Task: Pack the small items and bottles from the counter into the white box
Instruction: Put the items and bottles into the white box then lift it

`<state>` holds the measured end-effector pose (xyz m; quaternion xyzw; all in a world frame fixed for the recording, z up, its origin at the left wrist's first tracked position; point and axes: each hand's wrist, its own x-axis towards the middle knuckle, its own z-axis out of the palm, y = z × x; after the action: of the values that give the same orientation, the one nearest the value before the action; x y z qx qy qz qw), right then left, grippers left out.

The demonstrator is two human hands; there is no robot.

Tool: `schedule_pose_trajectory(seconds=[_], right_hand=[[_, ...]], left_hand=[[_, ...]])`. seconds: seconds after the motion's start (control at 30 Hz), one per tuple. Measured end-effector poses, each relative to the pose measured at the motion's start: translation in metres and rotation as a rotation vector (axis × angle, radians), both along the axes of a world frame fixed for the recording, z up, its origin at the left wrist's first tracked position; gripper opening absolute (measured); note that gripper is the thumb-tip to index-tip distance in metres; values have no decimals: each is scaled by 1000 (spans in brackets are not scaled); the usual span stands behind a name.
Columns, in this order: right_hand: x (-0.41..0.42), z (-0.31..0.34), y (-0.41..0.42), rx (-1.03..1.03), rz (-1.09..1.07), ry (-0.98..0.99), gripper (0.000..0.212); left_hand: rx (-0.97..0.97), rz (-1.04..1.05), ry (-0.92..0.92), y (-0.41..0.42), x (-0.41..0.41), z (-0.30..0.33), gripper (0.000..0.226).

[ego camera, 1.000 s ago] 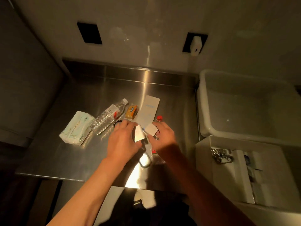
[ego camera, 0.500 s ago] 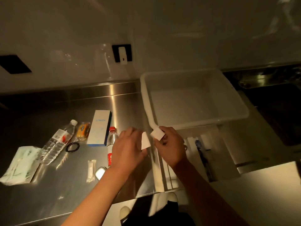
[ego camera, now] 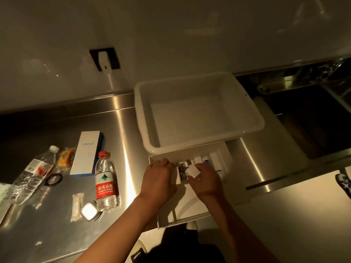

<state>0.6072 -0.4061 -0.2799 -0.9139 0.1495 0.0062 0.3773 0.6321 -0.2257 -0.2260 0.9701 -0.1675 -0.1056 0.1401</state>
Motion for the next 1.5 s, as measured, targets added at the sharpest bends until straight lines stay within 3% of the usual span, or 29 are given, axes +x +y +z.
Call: schedule_pose_trajectory(seconds=[0.17,0.47,0.73,0.83,1.0,1.2,1.5], right_hand=[[2,-3,-6,-39,51,208,38],[24,-18,0,-142,287,393,49],[26,-28,1,-138,375,490,66],[27,-29,-1,-167,371,503,54],[32,-27,-1,-198,382,492,59],[38,-25,2,-216,409,468,48],[39,-21,-2,-153,387,460,56]], left_hand=[[91,-12,68,-28,2,-25,66],[213,56,149,-43,11,-64,31],[325,-6,206,-43,10,-73,47],[333,-3,191,-43,10,-70,37],[322,-4,179,-41,10,-65,37],[331,65,174,-40,11,-62,35],[232,100,185,-35,13,-52,42]])
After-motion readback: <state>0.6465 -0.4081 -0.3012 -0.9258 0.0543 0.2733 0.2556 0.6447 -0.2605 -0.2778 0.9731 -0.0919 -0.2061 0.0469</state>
